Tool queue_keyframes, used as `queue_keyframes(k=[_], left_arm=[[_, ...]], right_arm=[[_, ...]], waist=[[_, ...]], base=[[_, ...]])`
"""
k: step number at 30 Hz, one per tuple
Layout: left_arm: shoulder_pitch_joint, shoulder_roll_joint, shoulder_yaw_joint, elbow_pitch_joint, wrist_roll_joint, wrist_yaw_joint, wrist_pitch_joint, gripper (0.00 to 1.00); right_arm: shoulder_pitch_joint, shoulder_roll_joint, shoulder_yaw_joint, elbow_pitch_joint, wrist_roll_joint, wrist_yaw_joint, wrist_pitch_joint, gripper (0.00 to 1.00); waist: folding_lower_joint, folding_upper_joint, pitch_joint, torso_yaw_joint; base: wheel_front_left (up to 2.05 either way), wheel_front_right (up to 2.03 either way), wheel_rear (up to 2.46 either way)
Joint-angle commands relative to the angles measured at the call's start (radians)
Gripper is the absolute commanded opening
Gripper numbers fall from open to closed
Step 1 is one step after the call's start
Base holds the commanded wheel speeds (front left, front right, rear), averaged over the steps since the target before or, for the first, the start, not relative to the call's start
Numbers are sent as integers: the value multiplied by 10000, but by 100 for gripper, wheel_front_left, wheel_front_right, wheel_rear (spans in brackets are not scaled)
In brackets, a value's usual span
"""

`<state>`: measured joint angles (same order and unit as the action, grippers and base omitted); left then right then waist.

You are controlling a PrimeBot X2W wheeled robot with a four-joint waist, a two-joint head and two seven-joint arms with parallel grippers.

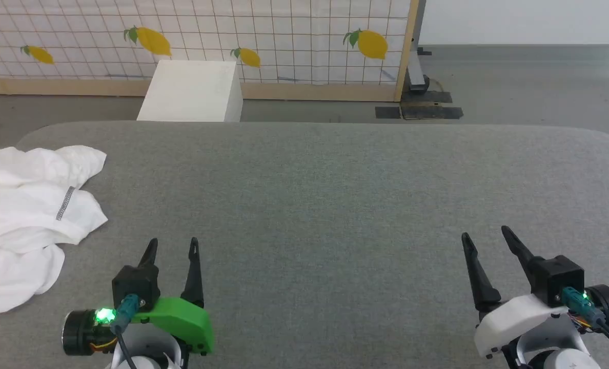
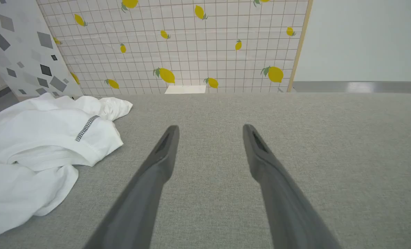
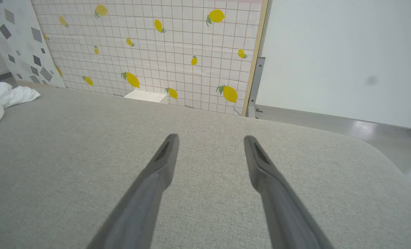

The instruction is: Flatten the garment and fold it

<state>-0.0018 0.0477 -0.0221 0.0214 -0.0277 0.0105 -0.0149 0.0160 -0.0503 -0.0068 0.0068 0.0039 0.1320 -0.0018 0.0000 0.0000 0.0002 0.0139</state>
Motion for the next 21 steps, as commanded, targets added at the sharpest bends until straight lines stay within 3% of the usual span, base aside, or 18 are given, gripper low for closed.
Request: queue_keyframes(k=[1,21], left_arm=[[-141,7,-58,62,-96,75,-106,100],[-273,90,-191,346,-506,378,-526,100]], right_arm=[[-4,0,-27,14,47,-1,-105,100],[-41,0,-9,11,68,-3,-415,100]], waist=[[0,0,3,76],[0,0,59,1352]], base=[[0,0,0],[0,0,0]])
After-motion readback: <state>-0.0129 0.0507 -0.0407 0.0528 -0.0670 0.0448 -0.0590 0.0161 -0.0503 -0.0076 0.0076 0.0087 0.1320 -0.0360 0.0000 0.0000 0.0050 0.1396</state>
